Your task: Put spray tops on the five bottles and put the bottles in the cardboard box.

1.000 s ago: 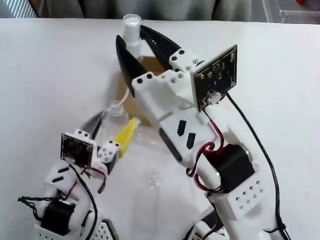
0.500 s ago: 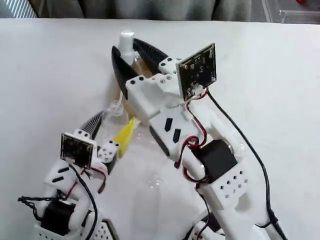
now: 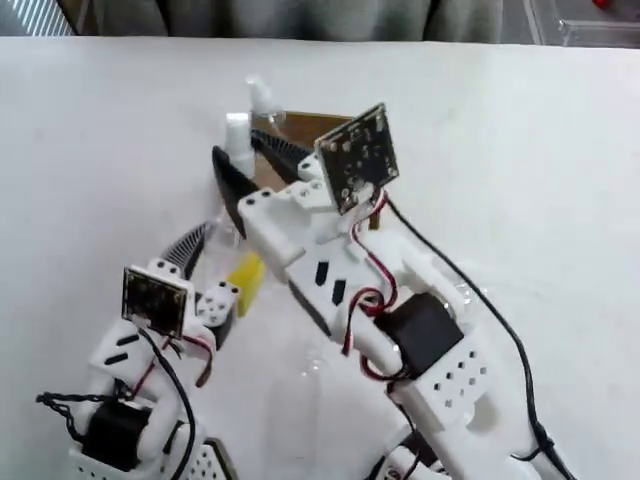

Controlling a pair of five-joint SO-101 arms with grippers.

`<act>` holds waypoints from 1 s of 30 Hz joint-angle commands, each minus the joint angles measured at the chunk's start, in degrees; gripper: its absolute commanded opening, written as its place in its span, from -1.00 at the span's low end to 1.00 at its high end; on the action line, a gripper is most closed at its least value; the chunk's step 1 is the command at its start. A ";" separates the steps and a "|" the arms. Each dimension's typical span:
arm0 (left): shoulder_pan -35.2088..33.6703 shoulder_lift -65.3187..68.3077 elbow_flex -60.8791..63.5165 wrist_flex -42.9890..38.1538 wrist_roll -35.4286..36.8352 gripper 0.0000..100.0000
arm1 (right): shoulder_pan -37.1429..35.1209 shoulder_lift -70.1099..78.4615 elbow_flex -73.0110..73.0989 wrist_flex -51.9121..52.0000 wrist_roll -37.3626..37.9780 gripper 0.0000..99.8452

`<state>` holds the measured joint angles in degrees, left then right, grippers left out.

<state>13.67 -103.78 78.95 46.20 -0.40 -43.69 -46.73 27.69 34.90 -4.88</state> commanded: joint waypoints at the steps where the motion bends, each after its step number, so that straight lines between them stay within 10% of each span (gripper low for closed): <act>1: 0.31 -0.57 -0.97 -1.58 -0.62 -0.92 | -0.75 -4.97 3.16 -2.07 -0.62 -0.97; 30: 0.31 -0.57 -1.05 -1.49 -0.62 -0.92 | -4.26 -10.33 -2.02 7.08 -0.09 -0.72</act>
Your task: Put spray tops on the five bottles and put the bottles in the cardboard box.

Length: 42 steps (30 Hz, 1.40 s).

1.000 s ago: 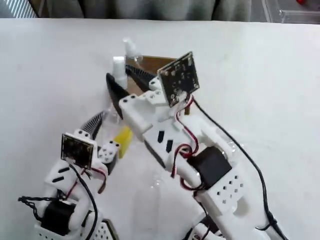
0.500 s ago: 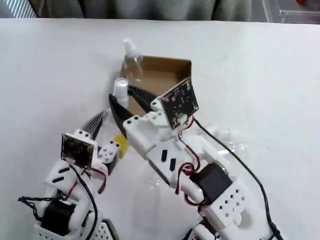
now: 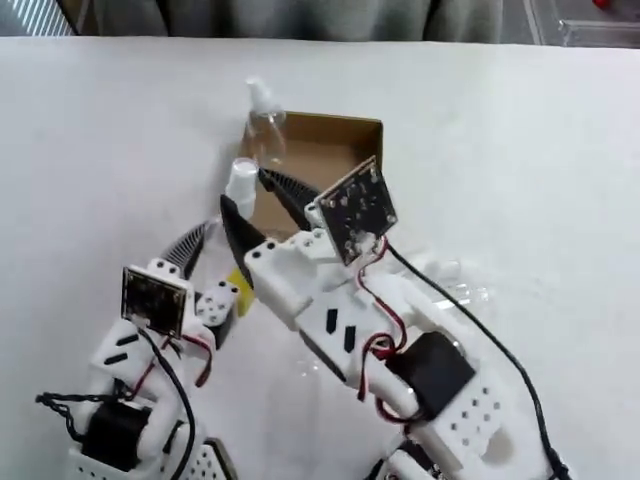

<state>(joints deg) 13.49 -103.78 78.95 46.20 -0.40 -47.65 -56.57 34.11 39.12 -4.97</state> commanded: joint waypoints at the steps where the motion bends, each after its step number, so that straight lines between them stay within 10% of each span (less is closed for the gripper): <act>1: 0.48 -0.57 -1.05 -1.49 -0.62 -0.92 | -0.31 -0.48 -10.55 4.00 0.00 -0.72; 7: 0.48 -0.57 -1.05 -1.49 -0.62 -0.92 | -0.04 0.84 -17.32 9.19 2.29 -0.99; 18: 0.48 -0.57 -1.05 -1.41 -0.62 -0.92 | 8.48 10.24 -17.32 4.79 2.73 -0.97; 42: 0.48 -0.57 -0.88 -1.58 -0.62 -0.92 | 1.36 13.85 -17.23 5.93 2.73 -0.97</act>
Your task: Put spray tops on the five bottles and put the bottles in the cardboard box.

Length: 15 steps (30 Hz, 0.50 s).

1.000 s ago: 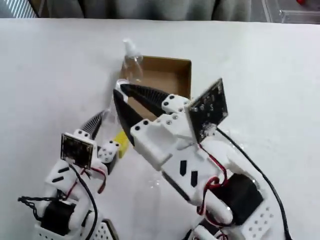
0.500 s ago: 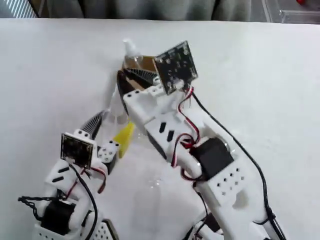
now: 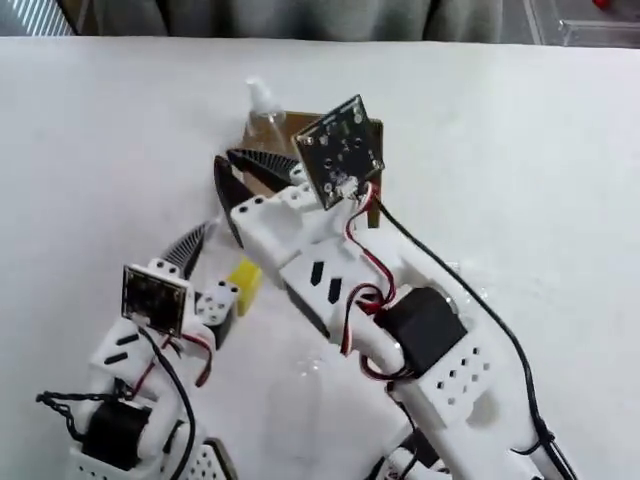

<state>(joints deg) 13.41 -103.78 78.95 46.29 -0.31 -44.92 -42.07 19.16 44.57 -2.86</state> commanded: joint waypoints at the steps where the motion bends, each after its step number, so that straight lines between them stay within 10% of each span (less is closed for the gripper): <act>1: 0.57 -0.57 -0.88 -1.67 -0.70 -0.92 | -1.27 -0.66 -2.29 0.48 0.62 -0.97; 15: 0.57 -0.57 -0.88 -1.67 -0.70 -0.92 | 9.45 -0.04 -10.11 0.40 -4.13 -0.97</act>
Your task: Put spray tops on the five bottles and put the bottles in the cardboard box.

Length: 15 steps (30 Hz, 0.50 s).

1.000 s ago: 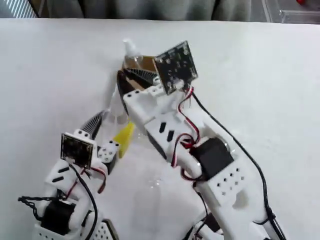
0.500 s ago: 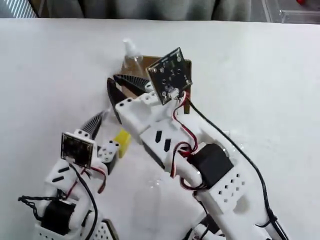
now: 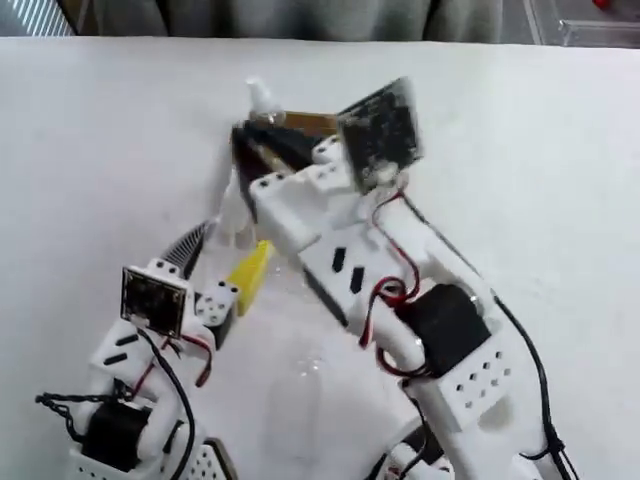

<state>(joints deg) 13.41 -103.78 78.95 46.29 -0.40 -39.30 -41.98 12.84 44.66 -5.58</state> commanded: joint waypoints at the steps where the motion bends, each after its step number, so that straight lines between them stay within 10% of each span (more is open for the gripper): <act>1: 0.57 -0.57 -0.88 -1.67 -0.62 -0.92 | 4.88 -0.13 -3.69 0.48 -1.49 -0.97; 15: 0.66 -0.57 -1.05 -1.67 -0.62 -0.92 | 5.49 -0.04 16.88 -9.89 -1.93 -0.97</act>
<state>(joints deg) 13.41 -103.78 78.95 46.29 -0.40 -31.56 -41.89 28.04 39.21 -6.90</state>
